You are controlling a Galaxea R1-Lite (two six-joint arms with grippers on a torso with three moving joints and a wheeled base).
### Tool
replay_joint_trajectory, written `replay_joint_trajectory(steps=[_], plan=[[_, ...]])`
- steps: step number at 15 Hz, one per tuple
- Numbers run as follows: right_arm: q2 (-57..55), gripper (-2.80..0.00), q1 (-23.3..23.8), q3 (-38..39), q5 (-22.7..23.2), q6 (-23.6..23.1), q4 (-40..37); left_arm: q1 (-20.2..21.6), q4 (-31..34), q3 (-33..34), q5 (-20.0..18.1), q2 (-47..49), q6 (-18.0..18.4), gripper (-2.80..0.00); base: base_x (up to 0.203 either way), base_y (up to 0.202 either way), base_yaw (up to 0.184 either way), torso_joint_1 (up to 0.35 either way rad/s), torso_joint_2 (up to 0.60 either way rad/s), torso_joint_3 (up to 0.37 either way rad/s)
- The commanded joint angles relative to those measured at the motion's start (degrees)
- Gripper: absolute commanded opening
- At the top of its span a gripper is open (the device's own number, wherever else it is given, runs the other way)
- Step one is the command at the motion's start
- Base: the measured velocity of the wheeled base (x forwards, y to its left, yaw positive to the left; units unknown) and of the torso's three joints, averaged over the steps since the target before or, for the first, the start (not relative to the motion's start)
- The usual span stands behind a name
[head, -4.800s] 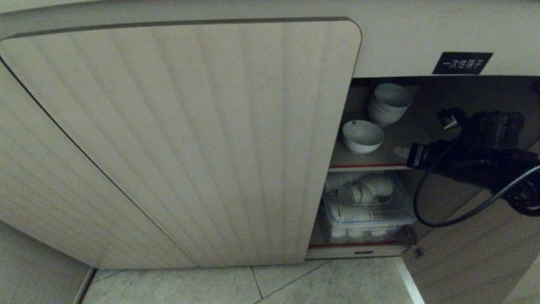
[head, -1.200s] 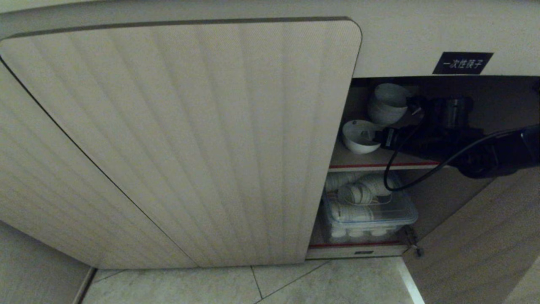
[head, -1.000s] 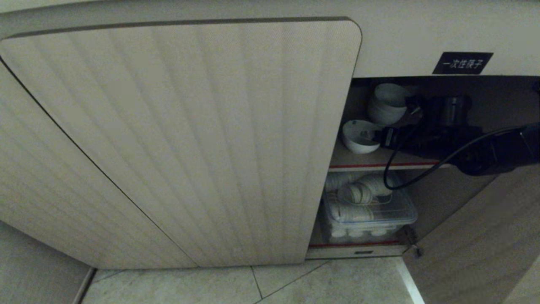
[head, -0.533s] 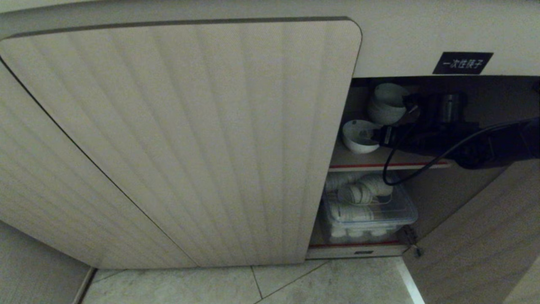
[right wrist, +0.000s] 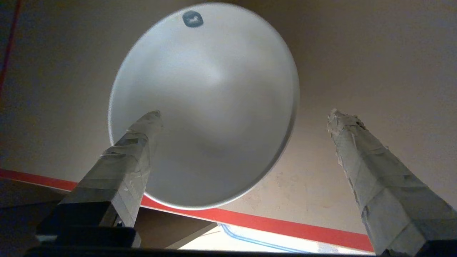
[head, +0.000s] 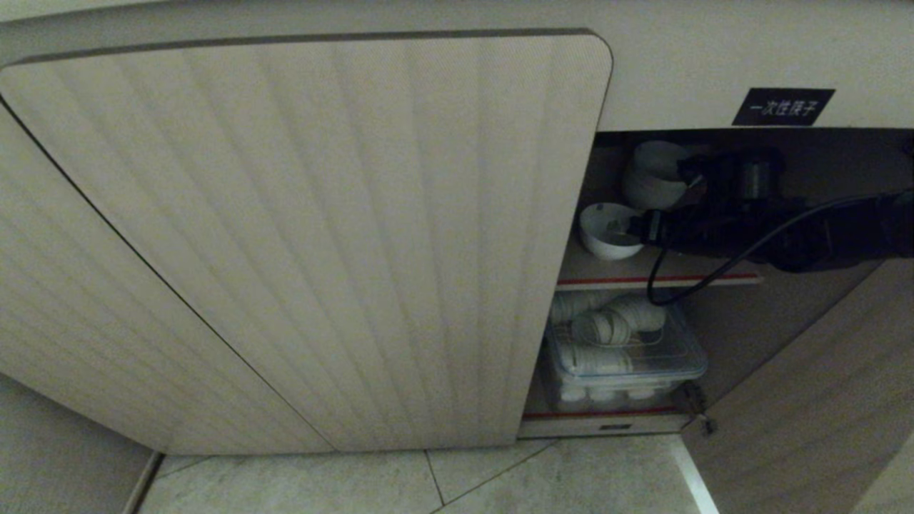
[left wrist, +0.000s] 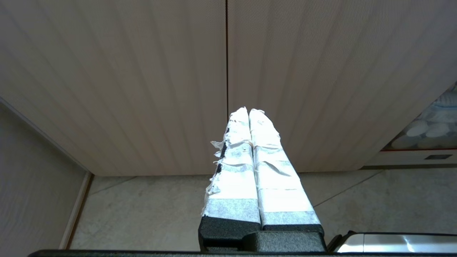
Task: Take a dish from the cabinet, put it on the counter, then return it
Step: Take the bowl from the cabinet
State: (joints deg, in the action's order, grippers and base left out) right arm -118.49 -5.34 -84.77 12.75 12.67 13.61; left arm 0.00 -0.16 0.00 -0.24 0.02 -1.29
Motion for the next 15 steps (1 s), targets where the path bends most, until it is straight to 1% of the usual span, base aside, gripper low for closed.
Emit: replay_joint_trajectory(steps=[1,6,11,15], plan=[[-0.42,0.00,-0.02,-0.40,0.08,0.08,0.01,0.00,-0.02,0.00,-0.02,-0.02,-0.03,-2.80,0.000,0.000,0.000,0.000,0.00,0.000],[-1.23,0.00,-0.02,-4.15,0.08,0.08,-4.03,0.00,-0.02,0.00,-0.02,-0.02,-0.03,-2.80,0.000,0.000,0.000,0.000,0.00,0.000],[-1.39,0.00,-0.02,-5.51,0.08,0.08,-7.10,0.00,-0.02,0.00,-0.02,-0.02,-0.03,-2.80,0.000,0.000,0.000,0.000,0.00,0.000],[-2.17,0.00,0.07,-8.21,0.08,0.08,-10.60,0.00,-0.02,0.00,-0.02,-0.02,-0.03,-2.80,0.000,0.000,0.000,0.000,0.00,0.000]])
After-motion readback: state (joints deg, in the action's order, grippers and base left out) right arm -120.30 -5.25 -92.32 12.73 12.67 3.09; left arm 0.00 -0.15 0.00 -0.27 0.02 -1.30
